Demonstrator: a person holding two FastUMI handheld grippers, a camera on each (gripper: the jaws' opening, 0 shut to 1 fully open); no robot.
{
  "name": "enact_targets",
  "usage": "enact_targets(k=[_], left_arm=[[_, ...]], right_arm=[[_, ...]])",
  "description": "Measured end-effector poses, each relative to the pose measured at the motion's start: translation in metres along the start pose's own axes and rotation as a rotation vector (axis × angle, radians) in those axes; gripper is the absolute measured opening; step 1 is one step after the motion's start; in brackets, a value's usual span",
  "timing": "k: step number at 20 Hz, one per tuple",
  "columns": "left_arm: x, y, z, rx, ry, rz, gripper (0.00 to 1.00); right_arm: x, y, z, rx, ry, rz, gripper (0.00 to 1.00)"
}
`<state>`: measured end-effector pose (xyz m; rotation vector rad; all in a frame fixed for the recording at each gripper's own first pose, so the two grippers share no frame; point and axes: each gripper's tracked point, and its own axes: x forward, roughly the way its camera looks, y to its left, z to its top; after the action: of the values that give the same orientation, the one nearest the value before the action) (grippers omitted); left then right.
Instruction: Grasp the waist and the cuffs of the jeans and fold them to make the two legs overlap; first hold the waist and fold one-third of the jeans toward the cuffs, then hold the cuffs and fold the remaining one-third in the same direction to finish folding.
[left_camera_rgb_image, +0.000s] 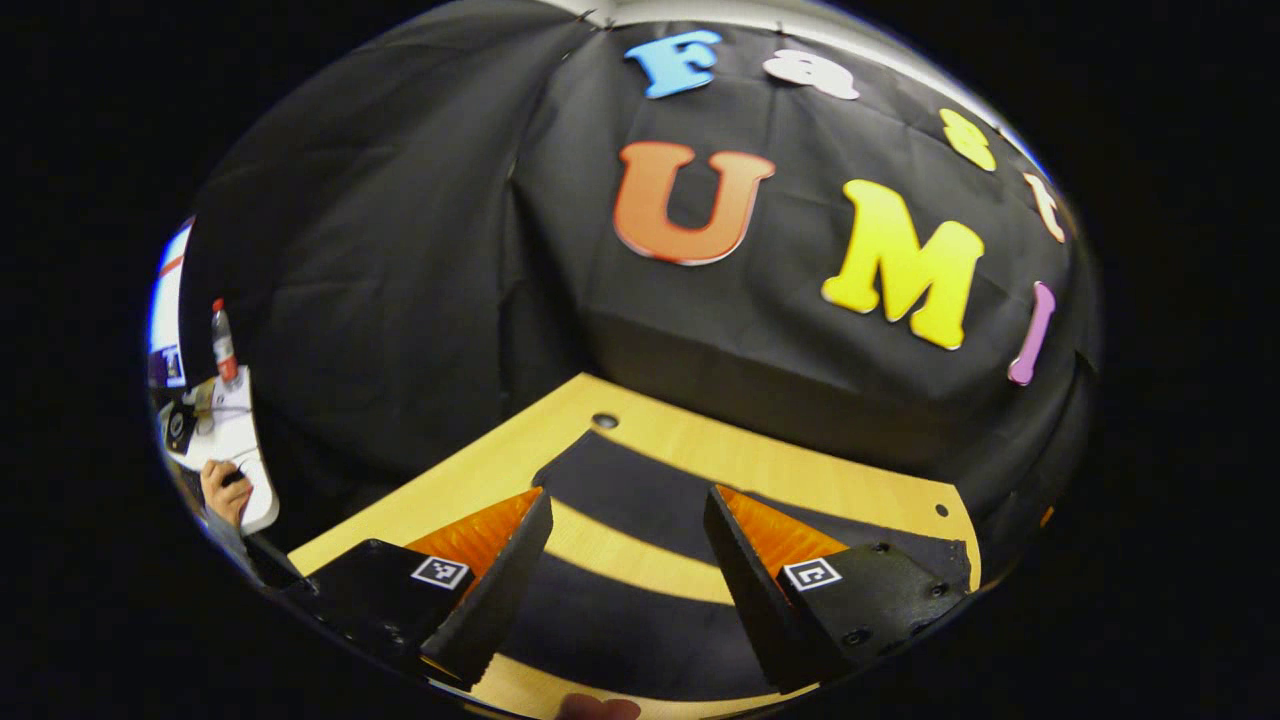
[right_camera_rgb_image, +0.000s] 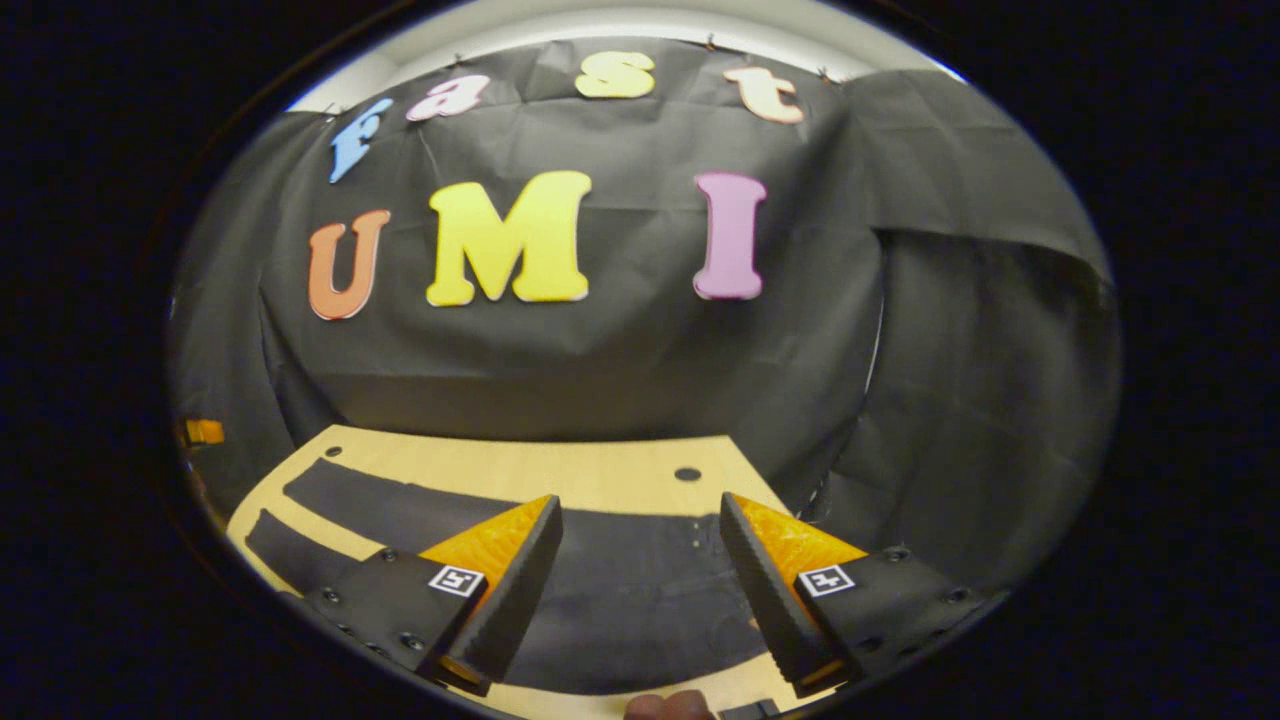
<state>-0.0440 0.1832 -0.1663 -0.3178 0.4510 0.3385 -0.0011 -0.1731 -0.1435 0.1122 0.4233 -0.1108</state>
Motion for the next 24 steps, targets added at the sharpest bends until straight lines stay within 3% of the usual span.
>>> enact_targets(k=[5,8,13,18,24], left_arm=[[0.004,0.058,-0.085,-0.244,0.252,0.065,0.99],[0.002,0.071,-0.121,-0.497,0.386,0.083,0.99],[0.013,0.081,-0.136,-0.749,0.446,0.130,0.99],[0.018,0.099,-0.156,-0.814,0.491,0.223,0.98],[0.040,0.093,-0.142,-0.813,0.479,0.211,0.98]], right_arm=[[0.003,-0.047,-0.077,0.179,0.225,-0.067,0.96],[0.009,-0.055,-0.120,0.349,0.362,-0.070,1.00],[0.013,-0.064,-0.167,0.565,0.507,-0.112,0.98],[0.010,-0.072,-0.181,0.609,0.559,-0.143,0.98],[0.012,-0.080,-0.188,0.657,0.587,-0.160,0.98]])
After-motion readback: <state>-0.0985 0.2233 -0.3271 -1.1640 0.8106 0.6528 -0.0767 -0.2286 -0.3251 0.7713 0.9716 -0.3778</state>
